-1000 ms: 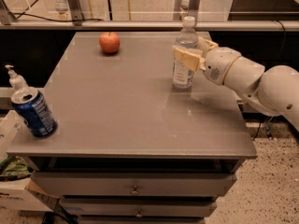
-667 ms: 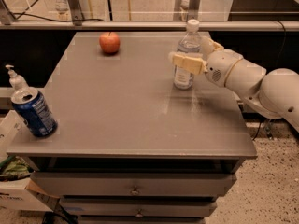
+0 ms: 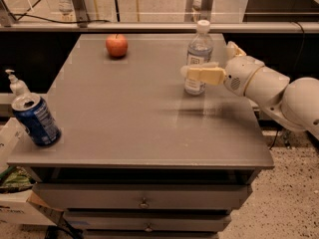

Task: Place blue plastic bottle upright

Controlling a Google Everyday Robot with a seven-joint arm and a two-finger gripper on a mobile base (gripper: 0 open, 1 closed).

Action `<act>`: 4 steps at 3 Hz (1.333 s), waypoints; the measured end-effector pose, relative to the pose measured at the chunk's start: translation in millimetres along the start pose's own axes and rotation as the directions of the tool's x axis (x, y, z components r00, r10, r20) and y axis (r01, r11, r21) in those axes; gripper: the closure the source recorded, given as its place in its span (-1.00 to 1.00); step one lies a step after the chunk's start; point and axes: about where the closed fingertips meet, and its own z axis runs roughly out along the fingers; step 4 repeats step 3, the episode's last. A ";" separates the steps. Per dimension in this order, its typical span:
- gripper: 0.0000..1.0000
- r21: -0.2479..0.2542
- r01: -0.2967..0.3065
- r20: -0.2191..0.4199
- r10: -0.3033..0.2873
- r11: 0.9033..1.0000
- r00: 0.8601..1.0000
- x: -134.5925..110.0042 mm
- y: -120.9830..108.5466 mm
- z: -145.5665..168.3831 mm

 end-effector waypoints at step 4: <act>-1.00 0.089 0.049 0.008 -0.050 0.995 0.999 -18.7 -15.6 -57.2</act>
Offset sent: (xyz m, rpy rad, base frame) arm -0.0593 -0.0856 0.0262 -0.0389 -0.0648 -0.1574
